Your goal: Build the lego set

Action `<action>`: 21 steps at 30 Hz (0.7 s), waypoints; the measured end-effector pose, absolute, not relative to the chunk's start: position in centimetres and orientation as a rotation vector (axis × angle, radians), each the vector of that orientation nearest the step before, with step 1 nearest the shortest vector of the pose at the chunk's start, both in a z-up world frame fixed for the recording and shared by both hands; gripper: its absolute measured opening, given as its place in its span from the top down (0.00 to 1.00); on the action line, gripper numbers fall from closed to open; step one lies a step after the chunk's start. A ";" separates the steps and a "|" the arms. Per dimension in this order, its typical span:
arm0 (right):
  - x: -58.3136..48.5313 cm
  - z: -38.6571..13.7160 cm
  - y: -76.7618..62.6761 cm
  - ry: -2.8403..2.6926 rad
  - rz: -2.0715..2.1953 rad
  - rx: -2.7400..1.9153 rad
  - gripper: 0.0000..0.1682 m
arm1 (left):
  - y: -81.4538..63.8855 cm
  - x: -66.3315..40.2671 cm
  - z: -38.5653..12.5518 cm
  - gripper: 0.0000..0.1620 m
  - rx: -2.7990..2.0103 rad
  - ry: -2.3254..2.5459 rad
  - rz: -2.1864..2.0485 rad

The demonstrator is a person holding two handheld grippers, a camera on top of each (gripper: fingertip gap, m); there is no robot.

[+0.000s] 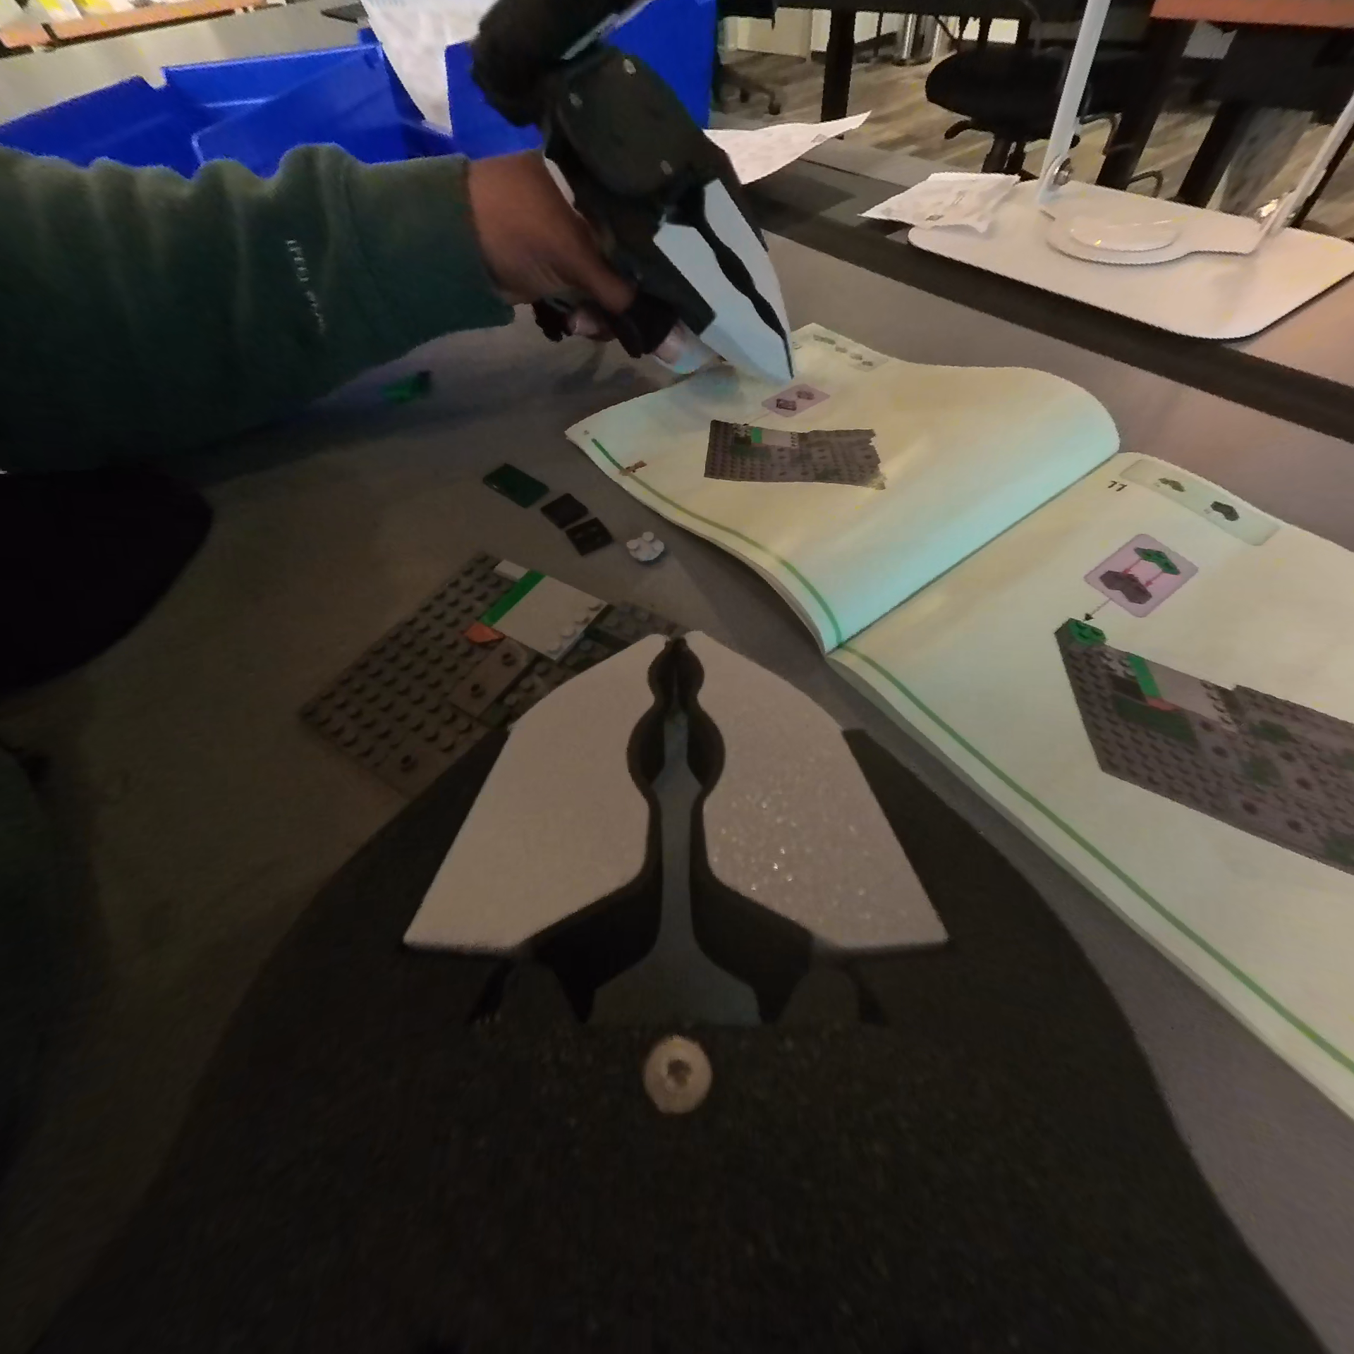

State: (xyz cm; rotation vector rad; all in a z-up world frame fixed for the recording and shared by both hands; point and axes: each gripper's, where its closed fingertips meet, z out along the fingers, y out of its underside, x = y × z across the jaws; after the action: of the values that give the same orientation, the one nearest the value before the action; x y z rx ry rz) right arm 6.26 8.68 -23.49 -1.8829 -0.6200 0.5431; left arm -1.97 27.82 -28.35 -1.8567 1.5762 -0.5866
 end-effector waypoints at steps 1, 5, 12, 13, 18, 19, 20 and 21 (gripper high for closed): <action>6.2 -23.5 8.7 -0.621 0.546 -1.882 1.00 | 27.9 -2.0 -28.4 1.00 -1.857 1.577 -0.581; 6.2 -23.4 8.6 -0.619 0.558 -1.882 1.00 | 28.0 -1.9 -28.6 1.00 -1.861 1.586 -0.567; 6.2 -23.5 8.6 -0.619 0.557 -1.882 1.00 | 27.6 -1.9 -28.4 1.00 -1.850 1.598 -0.555; 6.2 -23.5 8.6 -0.621 0.557 -1.883 1.00 | 27.5 -1.9 -28.4 1.00 -1.849 1.599 -0.553; 6.1 -23.6 8.6 -0.627 0.556 -1.886 1.00 | 26.6 -2.4 -28.3 1.00 -1.851 1.608 -0.542; 6.1 -23.6 8.6 -0.628 0.556 -1.886 1.00 | 26.3 -2.4 -28.3 1.00 -1.848 1.611 -0.543; 6.1 -23.6 8.6 -0.628 0.557 -1.886 1.00 | 26.1 -2.5 -28.3 1.00 -1.846 1.611 -0.549; 6.1 -23.6 8.6 -0.628 0.556 -1.886 1.00 | 25.9 -2.5 -28.3 1.00 -1.847 1.610 -0.553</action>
State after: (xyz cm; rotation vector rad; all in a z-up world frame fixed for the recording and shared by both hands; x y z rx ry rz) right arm 6.09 8.61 -23.57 -1.8861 -0.6282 0.5564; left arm -2.52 25.94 -28.31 -1.8467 1.6095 -0.5533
